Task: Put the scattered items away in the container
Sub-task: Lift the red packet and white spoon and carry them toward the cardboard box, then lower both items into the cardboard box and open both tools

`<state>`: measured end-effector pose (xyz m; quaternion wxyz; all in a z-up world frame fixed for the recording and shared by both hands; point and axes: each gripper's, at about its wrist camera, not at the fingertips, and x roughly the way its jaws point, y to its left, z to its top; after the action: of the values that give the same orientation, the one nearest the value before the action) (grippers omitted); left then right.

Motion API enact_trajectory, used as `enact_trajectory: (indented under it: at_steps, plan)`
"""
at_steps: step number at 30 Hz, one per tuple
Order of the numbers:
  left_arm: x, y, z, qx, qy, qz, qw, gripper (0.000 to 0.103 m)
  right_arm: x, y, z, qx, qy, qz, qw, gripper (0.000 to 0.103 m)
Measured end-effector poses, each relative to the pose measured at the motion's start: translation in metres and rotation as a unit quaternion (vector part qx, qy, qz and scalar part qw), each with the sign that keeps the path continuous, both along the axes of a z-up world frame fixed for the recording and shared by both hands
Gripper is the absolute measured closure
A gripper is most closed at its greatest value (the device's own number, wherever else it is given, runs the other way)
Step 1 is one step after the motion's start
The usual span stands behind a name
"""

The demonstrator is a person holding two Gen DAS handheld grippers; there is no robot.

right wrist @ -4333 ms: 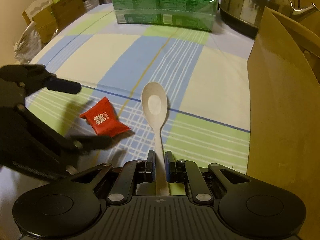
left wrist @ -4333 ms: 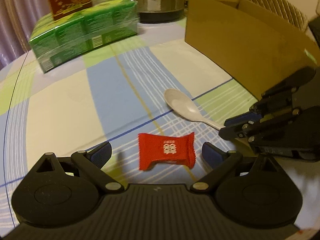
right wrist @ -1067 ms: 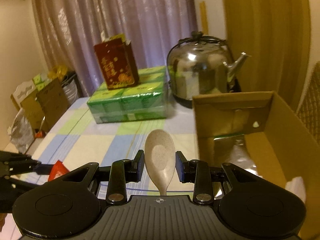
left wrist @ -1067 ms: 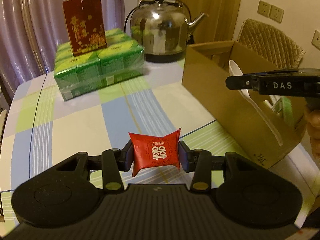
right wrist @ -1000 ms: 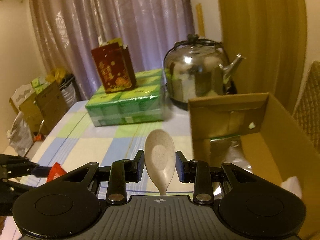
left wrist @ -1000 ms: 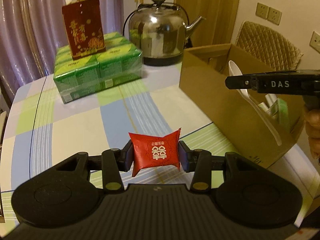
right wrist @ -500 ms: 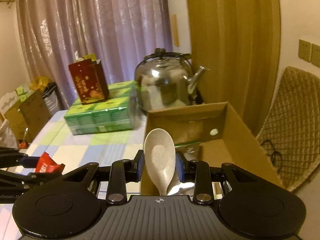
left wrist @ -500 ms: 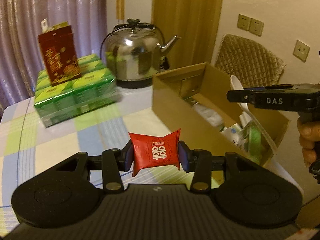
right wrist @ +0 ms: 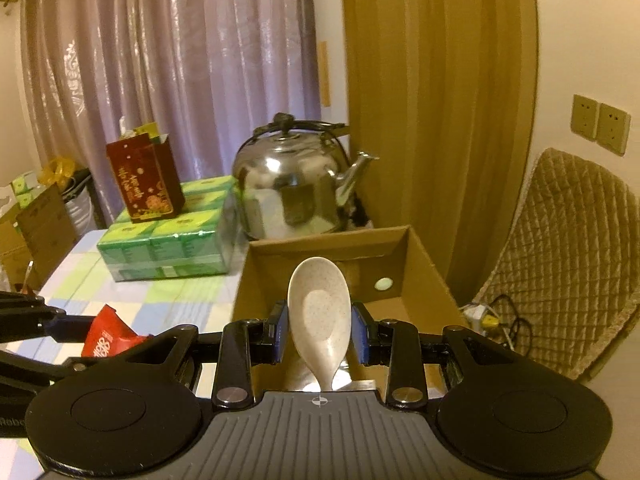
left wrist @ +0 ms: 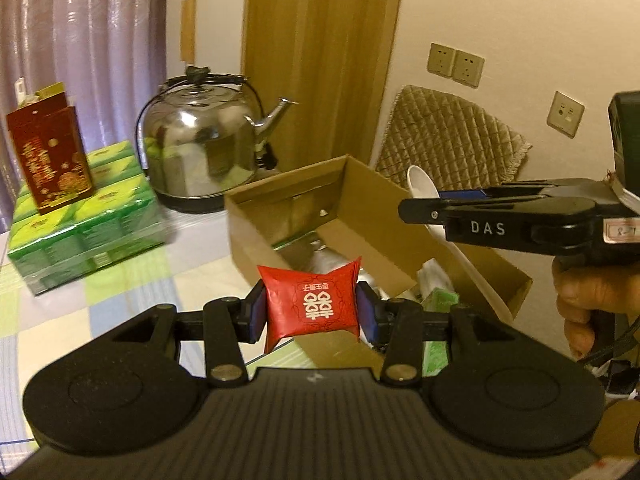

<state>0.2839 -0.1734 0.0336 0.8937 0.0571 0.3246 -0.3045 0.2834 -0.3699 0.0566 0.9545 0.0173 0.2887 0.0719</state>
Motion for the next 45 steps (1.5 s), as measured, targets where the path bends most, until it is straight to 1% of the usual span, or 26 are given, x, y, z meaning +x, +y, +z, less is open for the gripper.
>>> enact_trajectory:
  at_steps: [8,13,16,26,39,45]
  plan:
    - [0.006,-0.032,-0.009,-0.005,0.007,-0.011,0.9999,0.063,0.002,-0.031,0.001,-0.003,0.001,-0.016,1.0,0.073]
    - [0.011,-0.047,-0.013,-0.025,0.012,-0.021,0.9994,0.063,0.003,-0.047,-0.003,-0.003,0.013,-0.02,1.0,0.073]
    - [0.012,-0.059,-0.016,-0.025,0.01,-0.033,0.9991,0.063,0.004,-0.056,-0.003,-0.002,0.013,-0.025,1.0,0.073]
    - [0.02,-0.086,-0.029,-0.034,0.017,-0.054,0.9978,0.063,0.01,-0.072,-0.006,0.01,0.017,-0.021,1.0,0.073]
    - [0.028,-0.105,-0.051,0.0,0.028,-0.058,0.9979,0.063,0.021,-0.081,-0.025,0.031,0.037,-0.018,0.999,0.073]
    - [0.029,-0.106,-0.054,0.004,0.029,-0.059,0.9978,0.063,0.026,-0.079,-0.029,0.036,0.044,-0.017,0.998,0.073]
